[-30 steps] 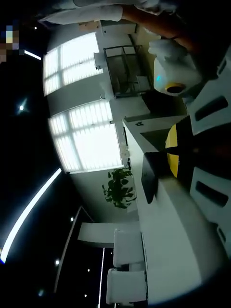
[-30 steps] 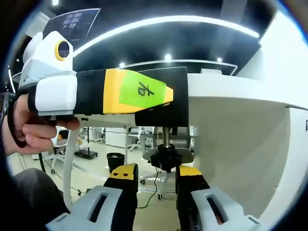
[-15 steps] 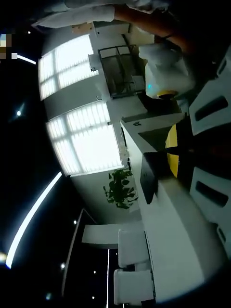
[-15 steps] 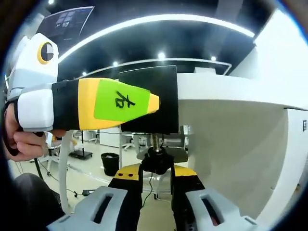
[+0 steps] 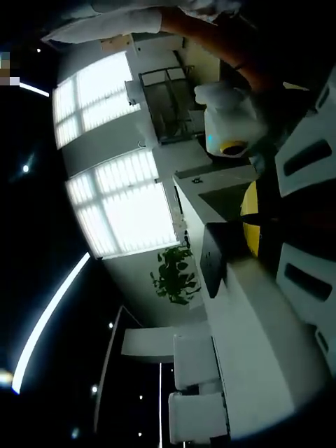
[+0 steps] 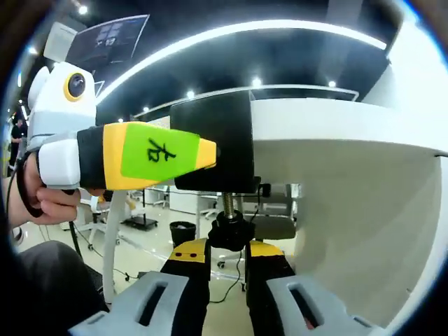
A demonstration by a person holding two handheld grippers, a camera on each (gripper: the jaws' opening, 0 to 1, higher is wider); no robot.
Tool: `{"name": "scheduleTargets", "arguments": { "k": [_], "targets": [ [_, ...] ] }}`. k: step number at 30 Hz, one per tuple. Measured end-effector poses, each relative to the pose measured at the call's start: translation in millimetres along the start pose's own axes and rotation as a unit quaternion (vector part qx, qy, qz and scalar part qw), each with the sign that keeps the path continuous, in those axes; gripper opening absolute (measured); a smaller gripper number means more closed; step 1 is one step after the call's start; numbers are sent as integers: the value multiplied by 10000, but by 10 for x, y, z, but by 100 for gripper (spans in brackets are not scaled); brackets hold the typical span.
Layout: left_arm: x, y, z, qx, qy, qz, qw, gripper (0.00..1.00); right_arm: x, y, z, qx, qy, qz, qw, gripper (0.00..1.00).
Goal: Clamp the fixed fixture on the desktop, loosen the retaining clip, secure it to the edge of the desk, and tighten the retaining clip.
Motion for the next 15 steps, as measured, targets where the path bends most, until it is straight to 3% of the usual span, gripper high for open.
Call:
{"name": "scheduleTargets", "arguments": {
  "k": [3,5,9,15],
  "targets": [
    [34,-5,-18,28,-49,112,9999,3,-47,-36,-80,-285,130,85,9995,17],
    [29,-11,-6,29,86,96,9999,3,-31,-59,-77,-654,-140,189,9976,17],
    [29,-14,0,55,67,77,9999,3,-19,-57,-119,-991,-211,237,9946,17],
    [38,-16,3,26,198,24,9998,3,-15,-45,-113,-1256,-274,294,9913,16]
  ]
}}
Point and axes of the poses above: the point that each gripper's makers call its tool centre point, and the gripper's own axes: y roughly backward along the fingers, z roughly to its left, x roughly out of its underside, the point moved 9 cm from there along y, roughly backward along the fingers, and after that the axes turned 14 degrees about -y, right-handed, at the moved point
